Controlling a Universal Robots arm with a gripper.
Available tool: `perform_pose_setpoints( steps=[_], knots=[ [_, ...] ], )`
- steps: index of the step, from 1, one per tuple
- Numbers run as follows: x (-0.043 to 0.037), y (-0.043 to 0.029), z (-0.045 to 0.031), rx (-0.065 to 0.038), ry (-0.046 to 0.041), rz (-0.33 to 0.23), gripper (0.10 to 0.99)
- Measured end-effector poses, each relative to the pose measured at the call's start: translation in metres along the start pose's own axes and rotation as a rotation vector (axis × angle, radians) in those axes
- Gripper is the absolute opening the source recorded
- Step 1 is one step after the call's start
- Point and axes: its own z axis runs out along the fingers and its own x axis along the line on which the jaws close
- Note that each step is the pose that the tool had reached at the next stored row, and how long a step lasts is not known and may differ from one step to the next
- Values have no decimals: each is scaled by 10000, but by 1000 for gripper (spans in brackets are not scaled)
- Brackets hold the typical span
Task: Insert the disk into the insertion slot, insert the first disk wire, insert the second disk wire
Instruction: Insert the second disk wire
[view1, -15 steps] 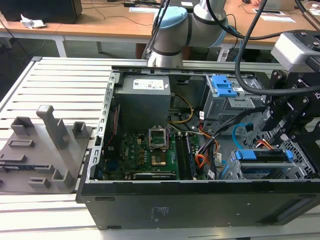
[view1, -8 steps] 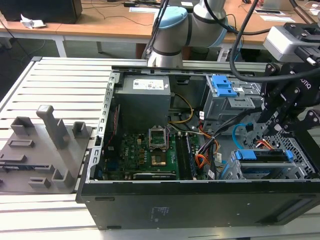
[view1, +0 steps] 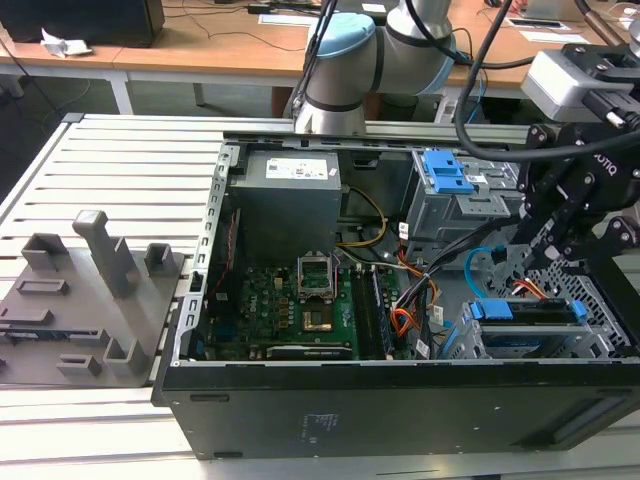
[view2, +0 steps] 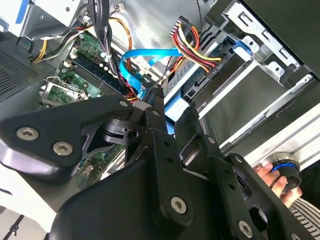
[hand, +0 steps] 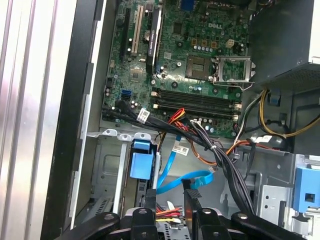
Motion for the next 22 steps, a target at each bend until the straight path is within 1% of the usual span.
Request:
perform_pose_setpoints(
  steps=[4,6,9,11,13,16,18,19,20,22],
  knots=[
    [-6,18,13,-3,8,-65,361],
    [-23,22,20,-14,34,-249,361],
    [-161,31,48,-31,122,-417,361],
    [-221,55,92,-47,205,-572,361],
    [-235,62,114,-60,270,-686,361],
    [-256,85,173,-101,483,-1073,361],
    [-284,93,221,-113,545,-1194,361],
    [-284,93,238,-117,565,-1239,361],
    [-284,93,247,-126,613,-1285,361],
    [-284,93,247,-125,614,-1287,349]
  ],
)
